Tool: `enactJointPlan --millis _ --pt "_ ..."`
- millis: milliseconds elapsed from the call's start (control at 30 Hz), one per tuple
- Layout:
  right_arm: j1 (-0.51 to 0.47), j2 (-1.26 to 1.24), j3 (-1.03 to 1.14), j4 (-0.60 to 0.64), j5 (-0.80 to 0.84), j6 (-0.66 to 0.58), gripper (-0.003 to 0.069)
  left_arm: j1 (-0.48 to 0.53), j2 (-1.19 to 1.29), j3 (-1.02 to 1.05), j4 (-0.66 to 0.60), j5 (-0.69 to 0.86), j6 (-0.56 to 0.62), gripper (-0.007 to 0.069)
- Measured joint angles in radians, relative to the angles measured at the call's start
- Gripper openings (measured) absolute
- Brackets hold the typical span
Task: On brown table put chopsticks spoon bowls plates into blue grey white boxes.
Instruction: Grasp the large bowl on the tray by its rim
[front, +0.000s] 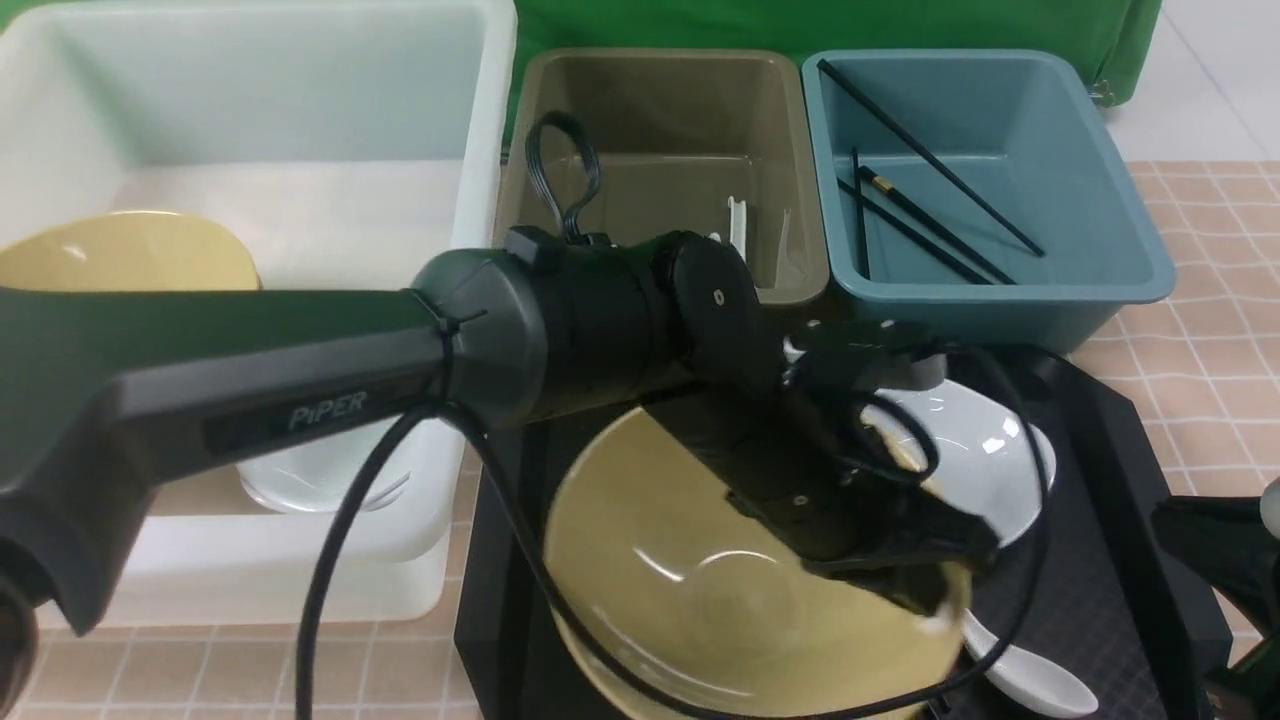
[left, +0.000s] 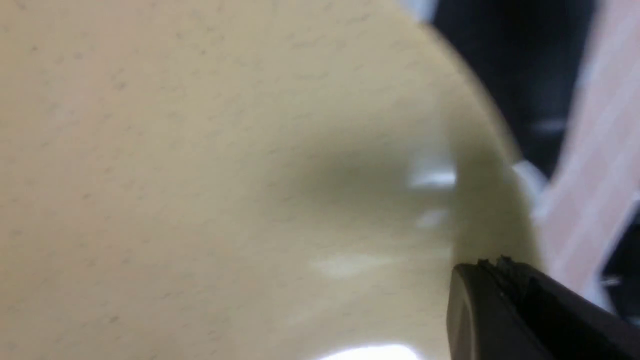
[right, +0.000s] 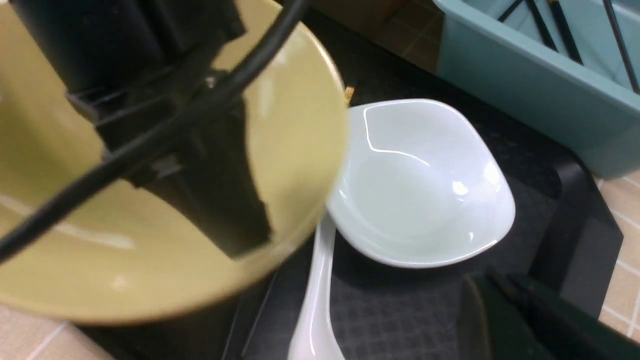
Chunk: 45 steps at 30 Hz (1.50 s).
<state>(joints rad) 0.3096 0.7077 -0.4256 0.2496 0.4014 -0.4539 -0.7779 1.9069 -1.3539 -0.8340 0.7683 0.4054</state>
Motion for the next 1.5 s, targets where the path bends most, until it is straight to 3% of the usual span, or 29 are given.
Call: enactJointPlan --millis 100,233,400,533,600,633,733,900,1033,1200,1300,1333,1500 --pt "0.0 0.0 0.0 0.0 0.0 0.001 0.0066 0.001 -0.005 -0.015 -0.061 0.0 0.072 -0.0007" --pt "0.0 0.0 0.0 0.0 -0.007 0.001 0.0068 0.014 -0.027 -0.038 -0.023 0.014 0.08 -0.0007" --pt "0.0 0.0 0.0 0.0 -0.013 0.001 0.007 0.082 -0.133 -0.108 0.205 0.096 -0.022 0.0" --pt "0.0 0.0 0.0 0.0 -0.015 0.001 0.0073 0.101 -0.203 -0.122 0.424 0.155 -0.076 0.0055" --pt "0.0 0.0 0.0 0.001 -0.016 0.001 0.0076 0.102 -0.23 -0.126 0.558 0.19 -0.104 0.0122" --pt "0.0 0.0 0.0 0.001 -0.016 0.001 0.0076 0.102 -0.231 -0.126 0.573 0.198 -0.106 0.0137" --pt "0.0 0.0 0.0 0.001 -0.016 0.001 0.0079 0.102 -0.208 -0.126 0.655 0.221 -0.119 0.0291" --pt "0.0 0.0 0.0 0.001 -0.016 0.001 0.0087 0.101 -0.133 -0.126 0.788 0.225 -0.179 0.0477" --pt "0.0 0.0 0.0 0.001 -0.016 0.001 0.0087 0.109 -0.078 -0.126 0.864 0.22 -0.264 0.0531" --pt "0.0 0.0 0.0 0.001 -0.016 0.001 0.0088 0.115 0.01 -0.126 0.871 0.24 -0.297 0.0486" --pt "0.0 0.0 0.0 0.001 -0.016 0.001 0.009 0.115 0.044 -0.126 0.868 0.247 -0.297 0.0385" --pt "0.0 0.0 0.0 0.001 -0.016 0.001 0.009 0.115 0.054 -0.126 0.866 0.252 -0.3 0.0286" --pt "0.0 0.0 0.0 0.001 -0.018 0.001 0.0095 0.114 0.014 -0.145 0.848 0.292 -0.302 0.0169"
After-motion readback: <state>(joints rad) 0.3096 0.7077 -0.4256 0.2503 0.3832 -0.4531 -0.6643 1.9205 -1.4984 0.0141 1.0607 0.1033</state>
